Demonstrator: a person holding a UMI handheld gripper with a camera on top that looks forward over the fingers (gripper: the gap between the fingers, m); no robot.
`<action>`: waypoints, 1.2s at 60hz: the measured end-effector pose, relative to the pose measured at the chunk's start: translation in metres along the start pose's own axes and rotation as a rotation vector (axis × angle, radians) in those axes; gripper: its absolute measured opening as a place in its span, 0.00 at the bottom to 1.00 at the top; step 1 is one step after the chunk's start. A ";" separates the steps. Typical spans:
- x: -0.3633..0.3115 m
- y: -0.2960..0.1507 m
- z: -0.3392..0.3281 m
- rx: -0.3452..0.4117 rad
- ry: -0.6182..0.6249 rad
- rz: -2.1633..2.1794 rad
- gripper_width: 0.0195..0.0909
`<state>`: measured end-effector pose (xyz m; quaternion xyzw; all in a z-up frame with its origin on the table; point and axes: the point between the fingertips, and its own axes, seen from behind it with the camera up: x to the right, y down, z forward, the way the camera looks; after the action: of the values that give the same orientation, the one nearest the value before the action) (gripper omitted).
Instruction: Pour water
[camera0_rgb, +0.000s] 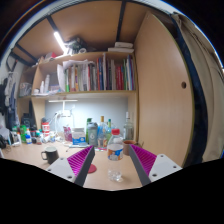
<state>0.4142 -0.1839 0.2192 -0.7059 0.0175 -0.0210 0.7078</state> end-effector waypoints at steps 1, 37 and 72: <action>0.003 0.003 0.006 0.004 0.003 -0.005 0.83; 0.018 0.083 0.193 0.012 -0.012 -0.069 0.81; -0.013 0.052 0.200 0.074 0.092 -0.221 0.36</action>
<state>0.4126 0.0164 0.1679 -0.6753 -0.0286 -0.1318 0.7251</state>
